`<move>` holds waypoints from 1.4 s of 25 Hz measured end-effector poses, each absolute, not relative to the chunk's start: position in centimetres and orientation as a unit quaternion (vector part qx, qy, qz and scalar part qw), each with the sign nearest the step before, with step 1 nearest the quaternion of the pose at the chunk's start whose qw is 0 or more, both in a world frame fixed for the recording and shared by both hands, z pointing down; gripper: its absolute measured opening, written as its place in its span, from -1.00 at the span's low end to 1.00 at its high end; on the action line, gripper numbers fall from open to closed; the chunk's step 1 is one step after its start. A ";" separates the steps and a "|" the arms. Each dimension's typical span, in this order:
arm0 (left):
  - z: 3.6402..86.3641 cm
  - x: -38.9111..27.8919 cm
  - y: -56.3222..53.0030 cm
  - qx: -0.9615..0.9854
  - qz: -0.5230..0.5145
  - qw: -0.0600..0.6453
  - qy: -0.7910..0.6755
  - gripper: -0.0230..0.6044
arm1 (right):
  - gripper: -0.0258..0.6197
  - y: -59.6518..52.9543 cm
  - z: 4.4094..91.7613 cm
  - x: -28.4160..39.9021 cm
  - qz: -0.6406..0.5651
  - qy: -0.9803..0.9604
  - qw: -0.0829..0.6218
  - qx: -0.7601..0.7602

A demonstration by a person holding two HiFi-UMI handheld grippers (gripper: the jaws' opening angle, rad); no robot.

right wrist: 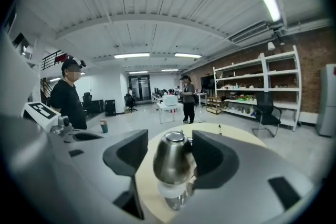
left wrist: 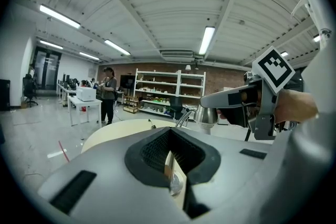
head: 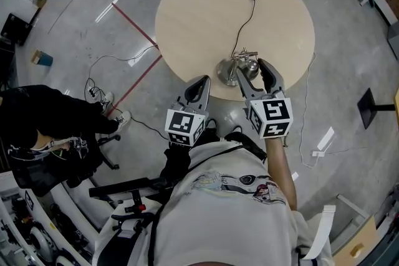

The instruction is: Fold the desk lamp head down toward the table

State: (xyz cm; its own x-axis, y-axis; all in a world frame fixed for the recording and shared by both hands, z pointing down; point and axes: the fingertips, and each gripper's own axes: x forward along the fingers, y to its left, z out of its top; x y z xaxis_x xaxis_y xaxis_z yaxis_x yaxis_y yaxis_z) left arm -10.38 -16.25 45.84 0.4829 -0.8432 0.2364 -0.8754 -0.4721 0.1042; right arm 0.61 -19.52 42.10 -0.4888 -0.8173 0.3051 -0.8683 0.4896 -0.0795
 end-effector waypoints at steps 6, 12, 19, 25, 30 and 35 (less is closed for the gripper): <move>46.0 -10.8 -16.5 0.851 0.073 0.105 -0.510 -0.92 | -0.16 -20.0 43.4 0.8 0.107 -0.834 0.155 0.519; 46.5 -11.3 -16.4 0.847 0.076 0.112 -0.514 -0.92 | -0.16 -19.3 43.4 0.9 0.102 -0.832 0.145 0.525; 46.6 -11.2 -16.7 0.847 0.076 0.115 -0.514 -0.92 | -0.16 -18.2 44.1 1.2 0.103 -0.831 0.151 0.525; 46.7 -11.1 -16.6 0.847 0.081 0.117 -0.512 -0.92 | -0.16 -16.7 45.1 1.4 0.109 -0.826 0.159 0.530; 47.3 -10.8 -16.8 0.846 0.086 0.119 -0.512 -0.92 | -0.16 -15.7 46.7 2.0 0.119 -0.823 0.168 0.529; 47.4 -10.7 -16.5 0.847 0.089 0.120 -0.510 -0.92 | -0.16 -15.0 47.3 1.9 0.125 -0.822 0.176 0.526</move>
